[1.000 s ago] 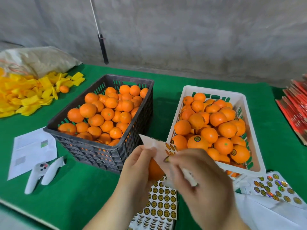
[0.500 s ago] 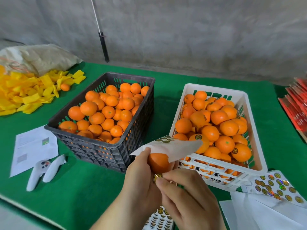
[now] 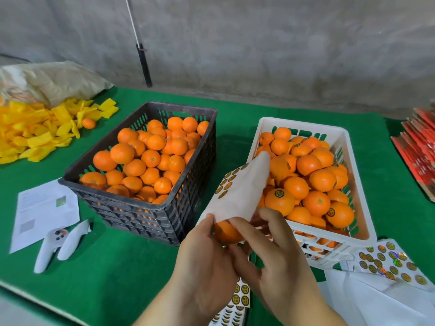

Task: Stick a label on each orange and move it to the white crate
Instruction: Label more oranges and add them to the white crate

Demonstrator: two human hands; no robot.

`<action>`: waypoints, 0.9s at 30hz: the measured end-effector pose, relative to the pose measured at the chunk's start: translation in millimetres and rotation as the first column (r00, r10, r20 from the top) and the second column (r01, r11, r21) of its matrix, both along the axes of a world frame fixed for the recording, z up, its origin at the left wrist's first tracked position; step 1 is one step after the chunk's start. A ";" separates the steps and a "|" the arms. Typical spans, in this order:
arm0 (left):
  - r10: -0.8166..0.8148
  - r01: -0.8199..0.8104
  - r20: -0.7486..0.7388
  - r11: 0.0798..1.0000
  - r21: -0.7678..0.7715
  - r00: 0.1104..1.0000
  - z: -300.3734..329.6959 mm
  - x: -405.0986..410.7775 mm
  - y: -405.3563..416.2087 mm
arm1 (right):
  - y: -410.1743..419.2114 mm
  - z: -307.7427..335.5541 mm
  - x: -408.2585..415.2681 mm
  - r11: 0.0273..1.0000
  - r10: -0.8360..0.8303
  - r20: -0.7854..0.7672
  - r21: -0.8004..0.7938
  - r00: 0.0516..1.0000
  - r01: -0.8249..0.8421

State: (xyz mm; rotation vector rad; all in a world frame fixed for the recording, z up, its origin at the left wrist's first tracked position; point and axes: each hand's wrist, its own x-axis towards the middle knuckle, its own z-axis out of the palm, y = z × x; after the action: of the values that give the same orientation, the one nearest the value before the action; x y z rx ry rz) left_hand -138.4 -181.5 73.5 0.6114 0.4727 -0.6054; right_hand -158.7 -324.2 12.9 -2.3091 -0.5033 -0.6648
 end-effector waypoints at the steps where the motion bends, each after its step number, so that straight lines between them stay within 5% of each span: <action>1: -0.012 0.012 0.016 1.000 0.011 1.000 -2.6 -0.3 -0.3 | -3.9 0.4 1.5 1.000 0.012 -0.068 -0.008 0.998 -0.012; 5: -0.037 0.027 0.094 0.995 0.101 0.995 -14.7 -2.0 -7.7 | -19.4 -0.3 11.5 1.000 0.007 -0.144 -0.019 0.990 -0.010; 11: 0.288 -0.345 0.223 0.894 0.285 0.931 -21.5 23.2 13.5 | -52.8 10.7 38.4 0.992 -0.128 -0.163 -0.008 0.978 0.129; 20: 0.154 -0.300 0.369 0.874 0.383 0.917 -40.9 27.1 32.0 | -105.6 56.4 147.5 0.929 -0.363 -0.347 -0.069 0.865 0.363; 23: 0.020 -0.272 0.525 0.872 0.407 0.851 -38.9 33.3 42.9 | -82.7 46.1 128.4 0.913 -0.080 -0.541 0.296 0.837 0.279; 25: -0.116 -0.263 0.594 0.817 0.512 0.796 -38.9 46.1 50.4 | -60.6 29.6 106.8 0.767 0.326 -0.681 0.596 0.655 0.238; 27: -0.264 -0.288 0.601 0.689 0.665 0.754 -40.4 67.2 59.9 | -44.9 6.8 89.8 0.659 0.568 -0.630 0.734 0.529 0.166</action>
State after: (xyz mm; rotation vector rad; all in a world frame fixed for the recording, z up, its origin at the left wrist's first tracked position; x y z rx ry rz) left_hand -71.2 -121.6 33.2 1.5439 0.0011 -0.1069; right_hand -68.9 -369.2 19.8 -1.4393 -0.0164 0.4021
